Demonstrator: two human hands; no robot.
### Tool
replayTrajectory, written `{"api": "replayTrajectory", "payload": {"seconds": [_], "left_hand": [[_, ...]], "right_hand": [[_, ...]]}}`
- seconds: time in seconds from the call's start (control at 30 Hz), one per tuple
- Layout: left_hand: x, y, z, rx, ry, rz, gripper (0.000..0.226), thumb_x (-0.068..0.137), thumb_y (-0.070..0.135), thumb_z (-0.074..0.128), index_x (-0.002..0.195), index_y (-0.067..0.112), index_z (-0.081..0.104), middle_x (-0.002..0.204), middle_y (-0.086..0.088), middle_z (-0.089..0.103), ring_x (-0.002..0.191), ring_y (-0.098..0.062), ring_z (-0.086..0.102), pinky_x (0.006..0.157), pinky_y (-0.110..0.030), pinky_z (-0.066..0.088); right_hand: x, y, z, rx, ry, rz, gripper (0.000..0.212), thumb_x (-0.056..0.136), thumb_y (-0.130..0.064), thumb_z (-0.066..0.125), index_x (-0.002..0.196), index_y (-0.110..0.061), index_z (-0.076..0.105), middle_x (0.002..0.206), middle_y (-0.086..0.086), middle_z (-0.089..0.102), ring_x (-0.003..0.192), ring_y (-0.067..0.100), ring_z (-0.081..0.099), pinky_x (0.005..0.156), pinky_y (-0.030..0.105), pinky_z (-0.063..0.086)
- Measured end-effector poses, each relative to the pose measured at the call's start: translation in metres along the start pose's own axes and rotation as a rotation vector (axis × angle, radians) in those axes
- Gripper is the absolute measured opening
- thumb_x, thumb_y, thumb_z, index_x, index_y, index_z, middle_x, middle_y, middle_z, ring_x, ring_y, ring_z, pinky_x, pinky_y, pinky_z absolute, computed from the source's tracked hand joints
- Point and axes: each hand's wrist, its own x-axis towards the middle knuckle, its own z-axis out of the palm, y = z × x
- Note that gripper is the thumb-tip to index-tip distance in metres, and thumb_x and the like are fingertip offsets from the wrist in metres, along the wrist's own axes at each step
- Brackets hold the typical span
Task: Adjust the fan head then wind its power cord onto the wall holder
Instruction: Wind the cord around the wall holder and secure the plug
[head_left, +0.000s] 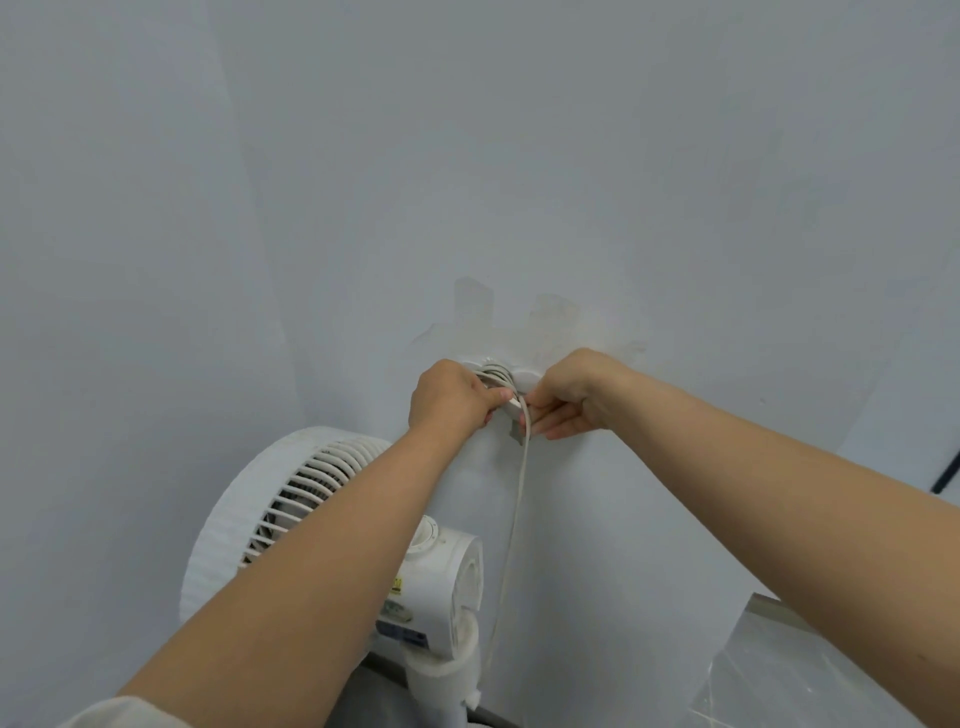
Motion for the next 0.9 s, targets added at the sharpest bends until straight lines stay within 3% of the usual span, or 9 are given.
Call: {"api": "replayTrajectory", "payload": {"seconds": [0.13, 0.23, 0.33, 0.4, 0.47, 0.6, 0.73, 0.83, 0.9], "left_hand": [[0.001, 0.0, 0.0, 0.001, -0.008, -0.005, 0.039, 0.076, 0.038, 0.073, 0.047, 0.015, 0.06, 0.073, -0.013, 0.073, 0.066, -0.024, 0.063, 0.073, -0.033, 0.052], [0.001, -0.001, 0.0, 0.006, -0.008, -0.004, 0.039, 0.076, 0.037, 0.073, 0.047, 0.014, 0.06, 0.07, -0.013, 0.072, 0.057, -0.021, 0.058, 0.069, -0.032, 0.052], [0.0, -0.001, 0.0, 0.002, -0.015, -0.002, 0.04, 0.077, 0.036, 0.072, 0.046, 0.015, 0.059, 0.06, -0.007, 0.066, 0.048, -0.016, 0.051, 0.069, -0.032, 0.052], [0.0, -0.001, 0.001, 0.0, -0.015, -0.006, 0.041, 0.077, 0.036, 0.071, 0.045, 0.015, 0.058, 0.056, -0.004, 0.064, 0.046, -0.015, 0.05, 0.07, -0.032, 0.052], [-0.001, -0.001, 0.001, -0.015, -0.013, -0.008, 0.041, 0.077, 0.035, 0.071, 0.045, 0.015, 0.058, 0.057, -0.005, 0.065, 0.048, -0.016, 0.053, 0.071, -0.033, 0.053], [-0.002, -0.003, 0.002, -0.037, -0.037, -0.014, 0.041, 0.078, 0.035, 0.07, 0.045, 0.014, 0.058, 0.058, -0.007, 0.066, 0.063, -0.024, 0.065, 0.075, -0.035, 0.055], [-0.004, -0.004, 0.002, -0.076, -0.081, -0.039, 0.04, 0.082, 0.036, 0.067, 0.05, 0.012, 0.059, 0.054, -0.002, 0.062, 0.056, -0.018, 0.061, 0.068, -0.03, 0.051], [-0.013, -0.002, 0.002, -0.184, -0.231, -0.079, 0.039, 0.092, 0.034, 0.054, 0.061, 0.011, 0.061, 0.061, -0.003, 0.062, 0.055, -0.014, 0.058, 0.058, -0.024, 0.045], [-0.019, 0.001, 0.001, -0.275, -0.373, -0.124, 0.037, 0.095, 0.031, 0.045, 0.071, 0.012, 0.064, 0.07, -0.003, 0.065, 0.065, -0.013, 0.063, 0.063, -0.023, 0.046]], "right_hand": [[-0.006, 0.002, -0.003, -0.099, -0.022, -0.036, 0.023, 0.094, 0.004, 0.042, 0.095, -0.009, 0.06, 0.067, 0.007, 0.063, 0.034, 0.008, 0.06, 0.05, 0.022, 0.051], [-0.008, 0.007, -0.005, -0.125, -0.013, -0.111, 0.027, 0.092, 0.008, 0.044, 0.105, -0.006, 0.063, 0.07, 0.009, 0.06, 0.034, 0.007, 0.059, 0.054, 0.022, 0.052], [-0.006, 0.016, -0.003, -0.176, 0.06, -0.226, 0.024, 0.085, 0.01, 0.052, 0.098, -0.004, 0.068, 0.071, 0.012, 0.064, 0.044, 0.012, 0.063, 0.049, 0.021, 0.053], [-0.002, 0.022, -0.001, -0.263, 0.15, -0.327, 0.024, 0.079, 0.009, 0.058, 0.091, -0.006, 0.072, 0.076, 0.015, 0.068, 0.062, 0.023, 0.067, 0.056, 0.026, 0.055], [0.001, 0.027, 0.001, -0.36, 0.228, -0.422, 0.024, 0.074, 0.007, 0.063, 0.089, -0.008, 0.074, 0.075, 0.01, 0.069, 0.068, 0.021, 0.065, 0.06, 0.027, 0.053], [0.004, 0.033, 0.004, -0.362, 0.281, -0.522, 0.018, 0.072, 0.004, 0.066, 0.081, -0.009, 0.076, 0.071, 0.009, 0.07, 0.067, 0.019, 0.065, 0.062, 0.027, 0.052], [0.007, 0.035, 0.003, -0.318, 0.276, -0.53, 0.023, 0.071, 0.006, 0.064, 0.066, -0.016, 0.069, 0.058, 0.006, 0.066, 0.066, 0.024, 0.069, 0.066, 0.034, 0.056], [0.007, 0.036, 0.002, -0.326, 0.297, -0.548, 0.024, 0.072, 0.004, 0.062, 0.064, -0.018, 0.067, 0.05, -0.002, 0.061, 0.05, 0.014, 0.063, 0.065, 0.028, 0.055], [0.007, 0.038, 0.003, -0.31, 0.305, -0.56, 0.023, 0.073, 0.004, 0.06, 0.066, -0.016, 0.069, 0.047, -0.004, 0.06, 0.045, 0.011, 0.061, 0.063, 0.026, 0.054]]}}
